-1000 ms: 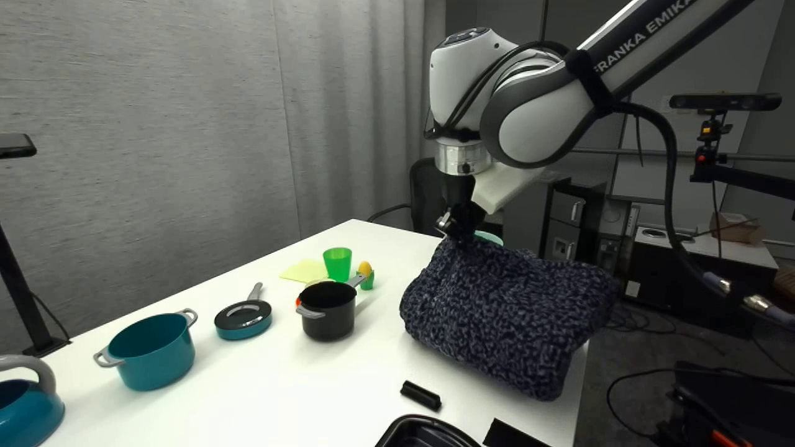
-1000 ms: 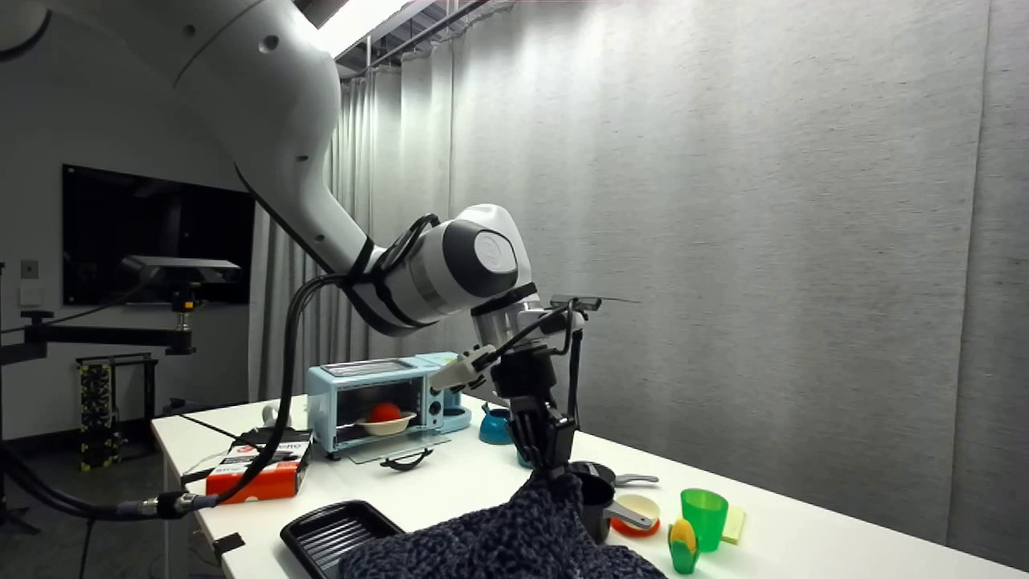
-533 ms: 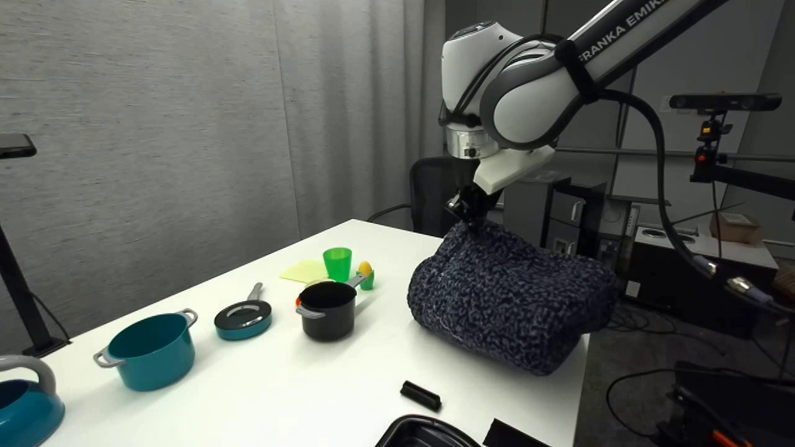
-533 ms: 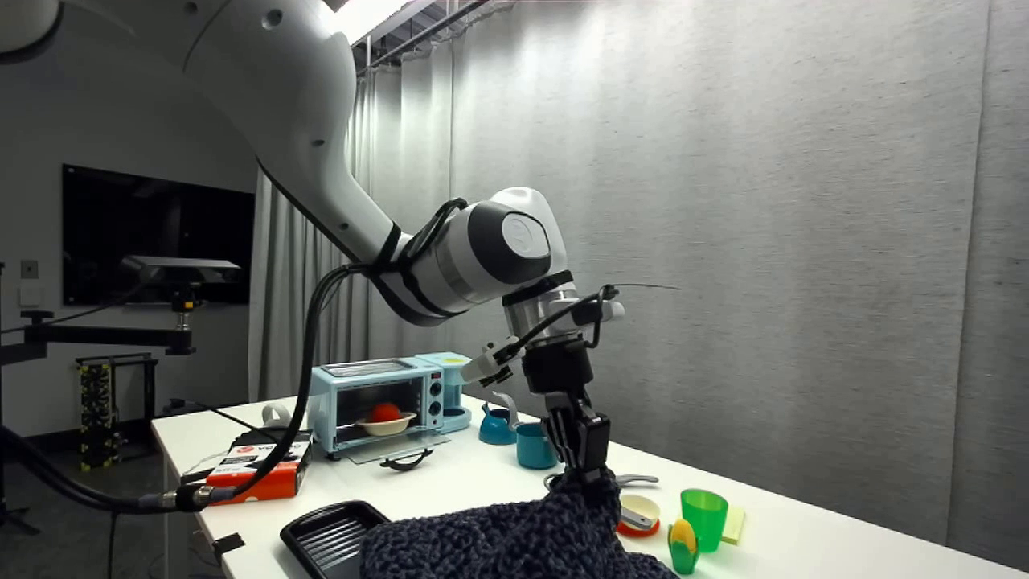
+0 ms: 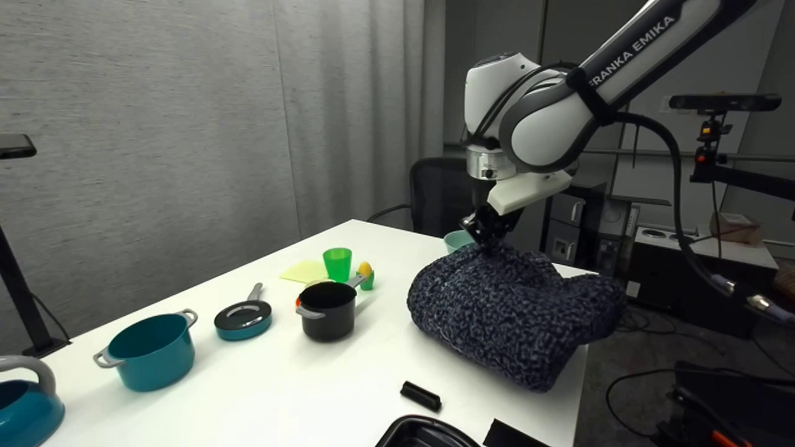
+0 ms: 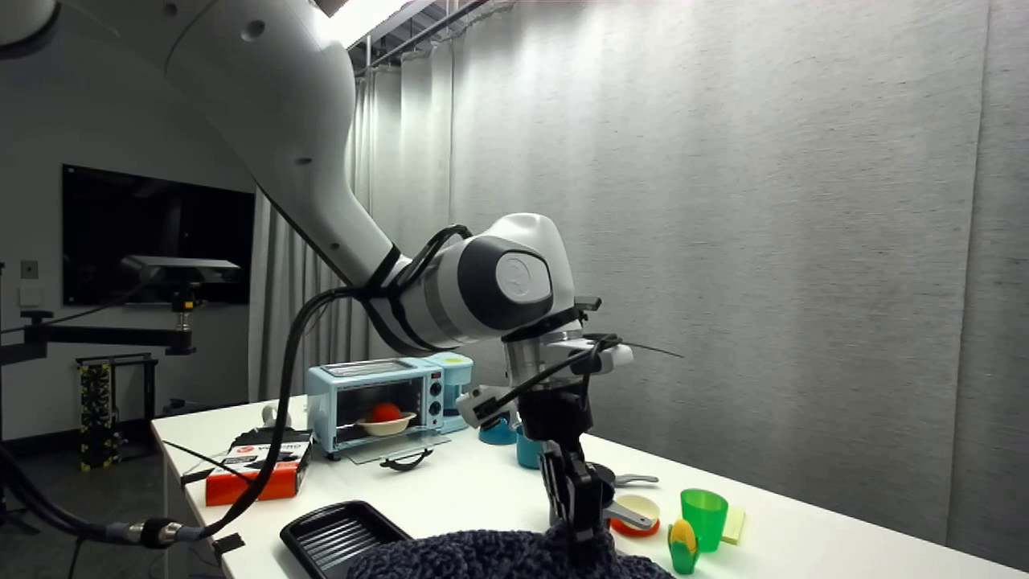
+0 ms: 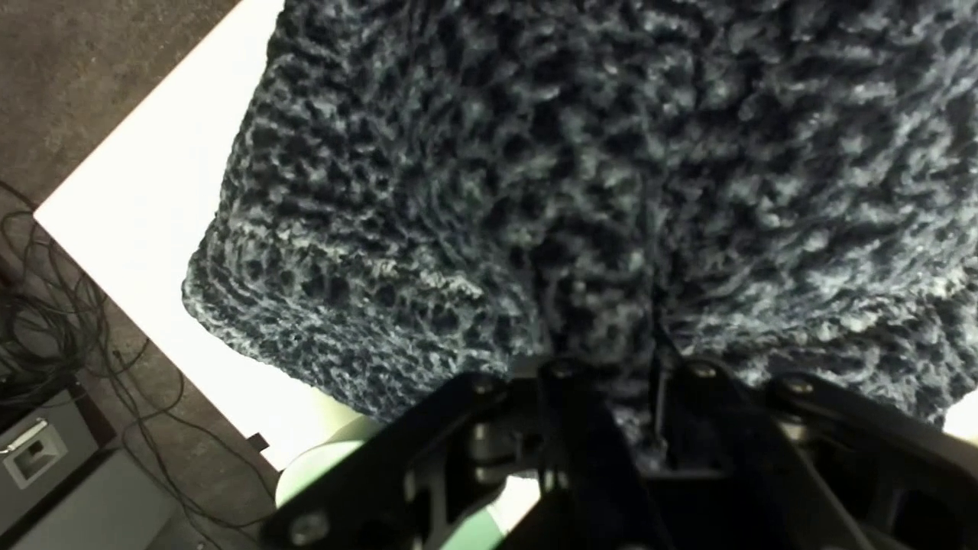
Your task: Fold up the grey cloth on the table.
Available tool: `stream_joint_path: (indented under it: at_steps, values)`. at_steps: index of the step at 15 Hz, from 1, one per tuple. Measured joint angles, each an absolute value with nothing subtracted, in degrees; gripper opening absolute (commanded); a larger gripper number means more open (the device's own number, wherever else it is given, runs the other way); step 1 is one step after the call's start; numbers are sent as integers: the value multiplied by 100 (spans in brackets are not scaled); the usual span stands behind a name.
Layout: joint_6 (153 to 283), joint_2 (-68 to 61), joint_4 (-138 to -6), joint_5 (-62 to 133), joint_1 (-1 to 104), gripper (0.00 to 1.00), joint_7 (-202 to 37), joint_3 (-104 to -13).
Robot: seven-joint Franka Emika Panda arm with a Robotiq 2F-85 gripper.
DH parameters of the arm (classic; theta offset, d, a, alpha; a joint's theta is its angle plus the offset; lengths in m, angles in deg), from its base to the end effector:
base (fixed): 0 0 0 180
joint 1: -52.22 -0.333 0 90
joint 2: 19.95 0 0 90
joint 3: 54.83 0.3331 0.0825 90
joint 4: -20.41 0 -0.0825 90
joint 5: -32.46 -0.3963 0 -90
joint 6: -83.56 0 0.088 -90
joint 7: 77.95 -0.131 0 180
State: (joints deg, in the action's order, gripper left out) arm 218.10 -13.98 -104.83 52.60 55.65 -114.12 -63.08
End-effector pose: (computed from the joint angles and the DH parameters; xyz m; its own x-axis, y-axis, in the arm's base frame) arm 0.5521 -0.1248 0.3332 0.8260 -0.5341 0.1800 -0.5626 -0.8004 0.2069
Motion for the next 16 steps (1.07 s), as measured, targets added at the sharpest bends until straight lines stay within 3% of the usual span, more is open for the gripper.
stream_joint_path:
  at_steps: [6, 16]
  values:
    - [22025, -1428, -10589, 5087, 5537, 99, -10981, -6165]
    - [22014, -1757, -10282, 4700, 5372, 100, -9591, -5699]
